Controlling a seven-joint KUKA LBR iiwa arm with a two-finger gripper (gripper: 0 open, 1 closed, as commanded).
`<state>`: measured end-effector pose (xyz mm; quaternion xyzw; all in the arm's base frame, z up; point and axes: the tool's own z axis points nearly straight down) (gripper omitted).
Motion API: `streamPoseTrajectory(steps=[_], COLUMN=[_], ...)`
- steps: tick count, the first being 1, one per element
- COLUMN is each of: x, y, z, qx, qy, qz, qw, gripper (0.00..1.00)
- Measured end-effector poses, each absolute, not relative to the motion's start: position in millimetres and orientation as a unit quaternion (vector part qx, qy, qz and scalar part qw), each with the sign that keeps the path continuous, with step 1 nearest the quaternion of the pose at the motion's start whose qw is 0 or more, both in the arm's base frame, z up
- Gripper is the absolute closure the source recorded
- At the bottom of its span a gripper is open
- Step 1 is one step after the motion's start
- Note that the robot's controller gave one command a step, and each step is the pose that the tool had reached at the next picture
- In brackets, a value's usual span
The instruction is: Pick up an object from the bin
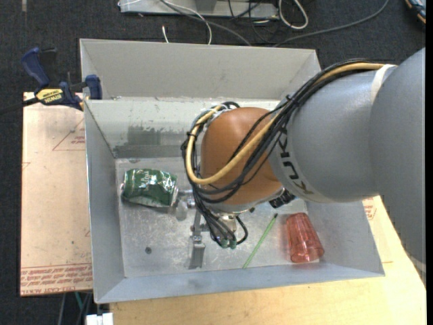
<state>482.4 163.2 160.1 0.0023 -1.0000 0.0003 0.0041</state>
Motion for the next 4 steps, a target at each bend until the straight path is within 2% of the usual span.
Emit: streamPoseTrajectory(steps=[1, 2, 3, 4], x=[484.5, 543.2, 571.0, 608.7], y=[162, 161, 182, 223], z=[164, 138, 119, 113], qx=[0.0, -0.062, 0.02, -0.171], qy=[-1.0, -0.998, -1.0, -0.985], qz=[0.0, -0.002, -0.001, -0.002], qw=[0.0, -0.001, 0.0, -0.002], gripper=[0.0, 0.0, 0.0, 0.0])
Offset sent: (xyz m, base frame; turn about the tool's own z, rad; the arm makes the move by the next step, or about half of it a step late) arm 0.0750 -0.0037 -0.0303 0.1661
